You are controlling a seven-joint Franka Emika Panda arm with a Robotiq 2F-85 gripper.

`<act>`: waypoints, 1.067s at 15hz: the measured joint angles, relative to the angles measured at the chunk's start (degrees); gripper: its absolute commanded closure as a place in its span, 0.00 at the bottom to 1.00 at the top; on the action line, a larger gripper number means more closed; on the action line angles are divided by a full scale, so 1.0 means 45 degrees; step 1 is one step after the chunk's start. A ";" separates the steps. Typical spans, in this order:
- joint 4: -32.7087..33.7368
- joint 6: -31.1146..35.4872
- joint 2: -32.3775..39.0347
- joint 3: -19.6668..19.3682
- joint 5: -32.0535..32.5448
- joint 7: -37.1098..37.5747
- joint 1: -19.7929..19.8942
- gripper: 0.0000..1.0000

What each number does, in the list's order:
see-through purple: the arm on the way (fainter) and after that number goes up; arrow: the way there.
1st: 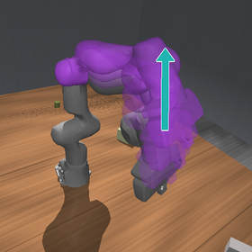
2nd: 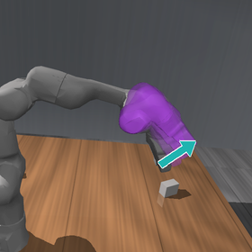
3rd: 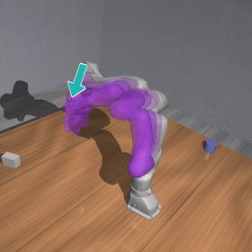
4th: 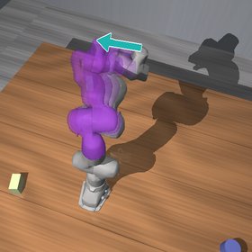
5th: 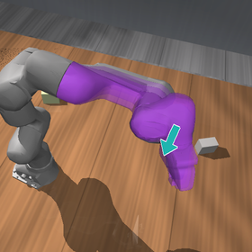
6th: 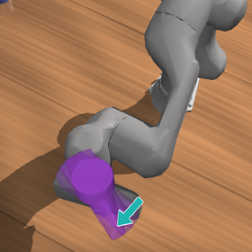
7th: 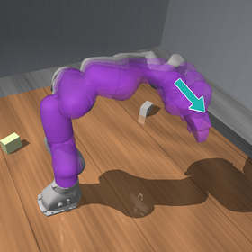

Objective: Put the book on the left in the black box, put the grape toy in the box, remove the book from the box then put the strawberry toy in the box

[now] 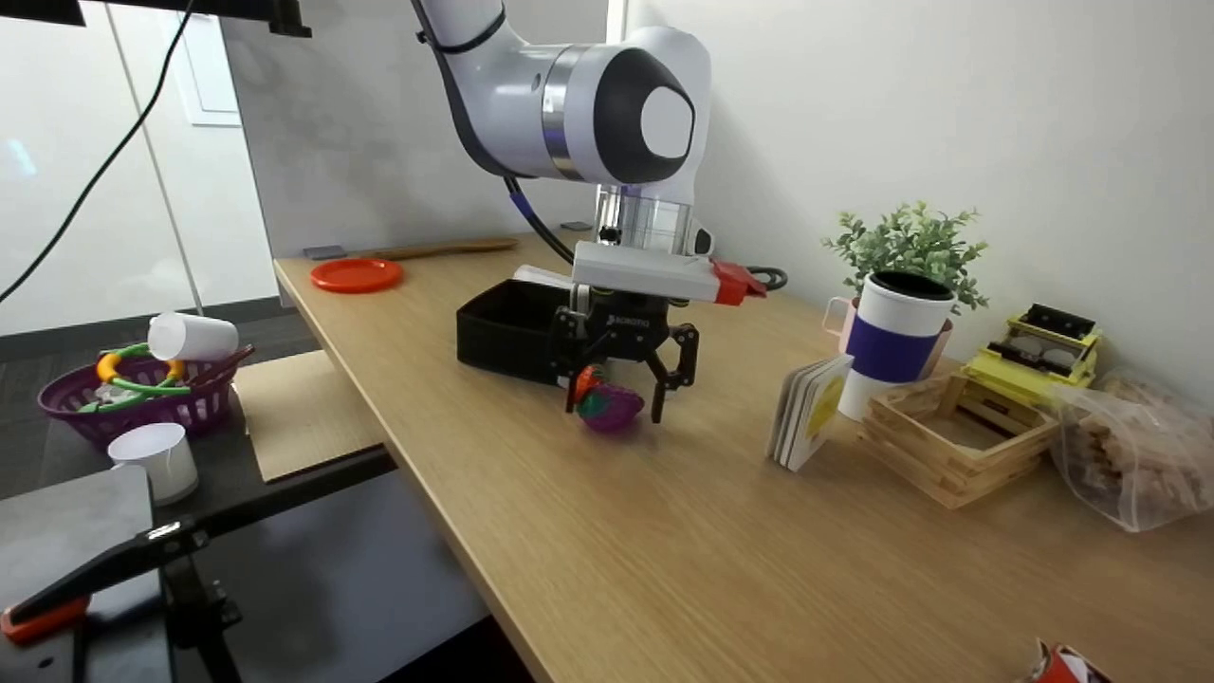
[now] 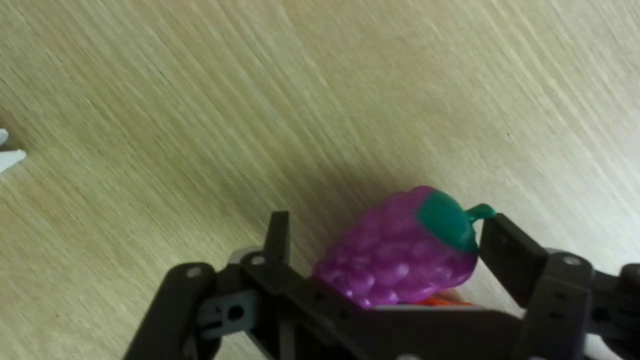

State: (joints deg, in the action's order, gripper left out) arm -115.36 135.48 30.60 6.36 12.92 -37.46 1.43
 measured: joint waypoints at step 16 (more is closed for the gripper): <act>-0.0114 0.0176 -0.0121 0.0000 -0.0059 0.0234 0.0002 0.73</act>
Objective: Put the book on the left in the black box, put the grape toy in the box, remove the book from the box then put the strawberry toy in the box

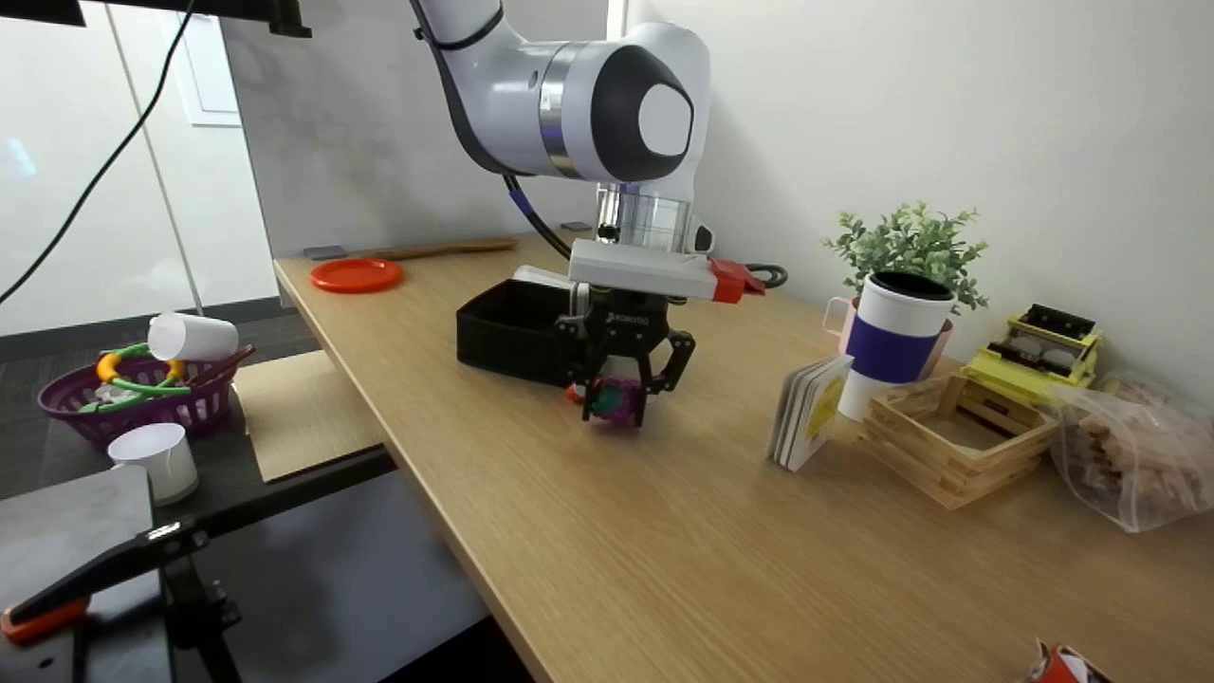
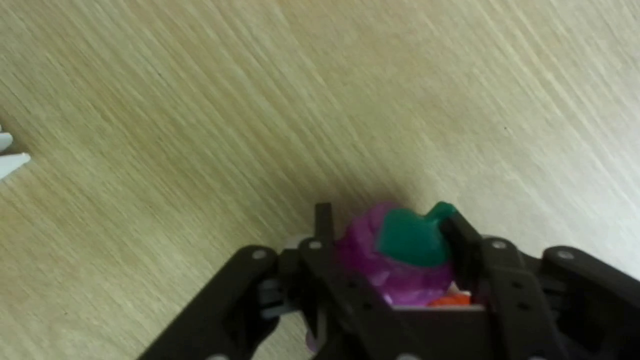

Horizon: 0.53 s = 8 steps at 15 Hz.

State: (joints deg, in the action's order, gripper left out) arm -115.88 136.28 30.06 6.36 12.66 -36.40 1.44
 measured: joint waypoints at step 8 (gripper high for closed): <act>-0.1194 0.0449 -0.2082 0.0000 0.0235 0.1891 -0.0328 0.73</act>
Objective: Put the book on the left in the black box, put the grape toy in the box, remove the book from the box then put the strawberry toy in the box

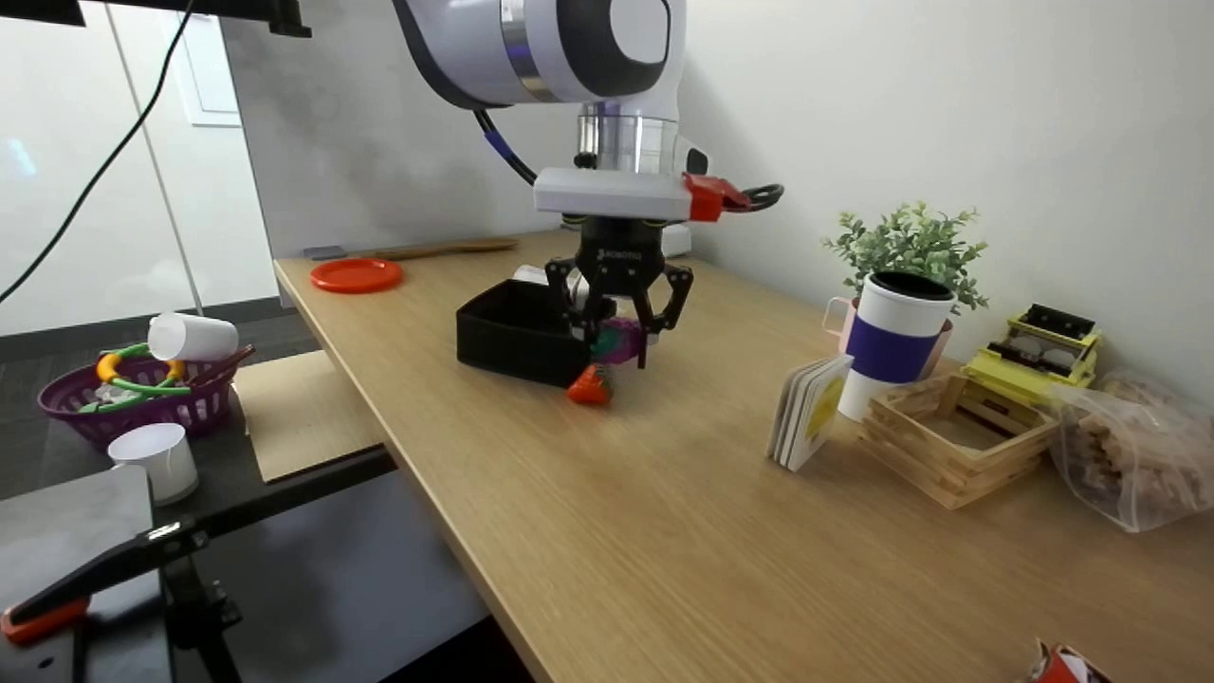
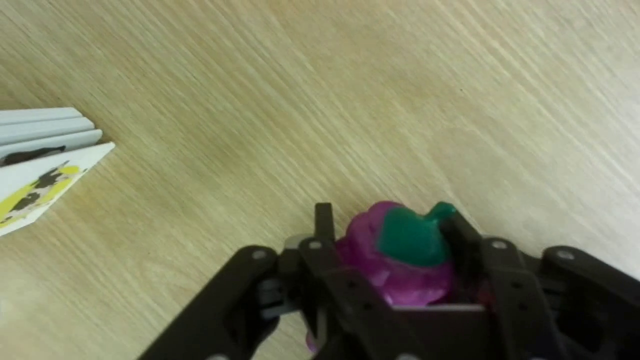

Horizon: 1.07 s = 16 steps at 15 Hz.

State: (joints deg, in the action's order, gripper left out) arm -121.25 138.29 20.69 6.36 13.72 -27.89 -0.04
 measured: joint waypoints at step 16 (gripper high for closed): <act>-0.0512 0.0005 -0.1315 0.0701 0.0223 0.1244 -0.1694 0.73</act>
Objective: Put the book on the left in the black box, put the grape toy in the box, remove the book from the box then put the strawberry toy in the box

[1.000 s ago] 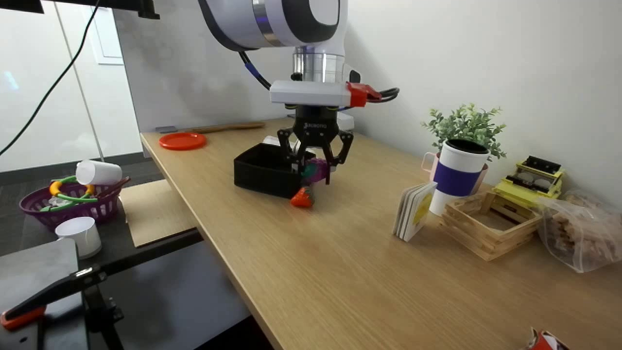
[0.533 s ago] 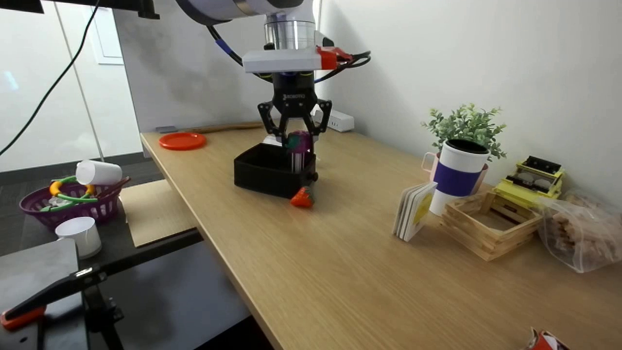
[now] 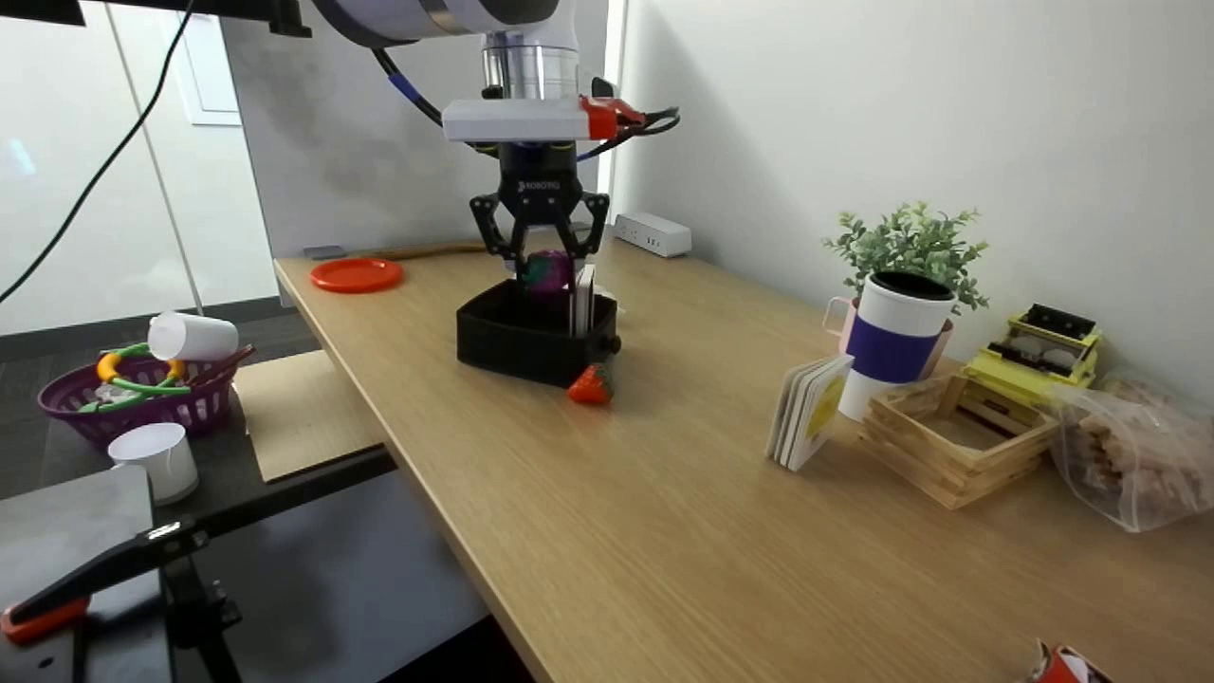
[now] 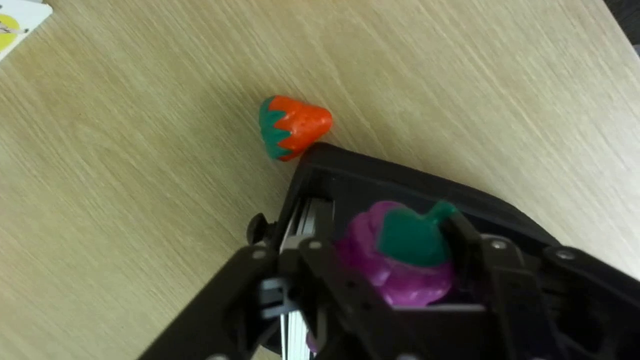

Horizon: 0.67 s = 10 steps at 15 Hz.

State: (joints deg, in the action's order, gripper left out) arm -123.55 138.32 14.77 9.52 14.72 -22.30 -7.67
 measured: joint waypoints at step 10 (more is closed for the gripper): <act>0.1503 0.0155 0.2139 0.0008 -0.0160 -0.0900 0.0177 0.73</act>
State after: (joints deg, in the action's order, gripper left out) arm -116.79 139.01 24.40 9.55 14.00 -26.34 -6.87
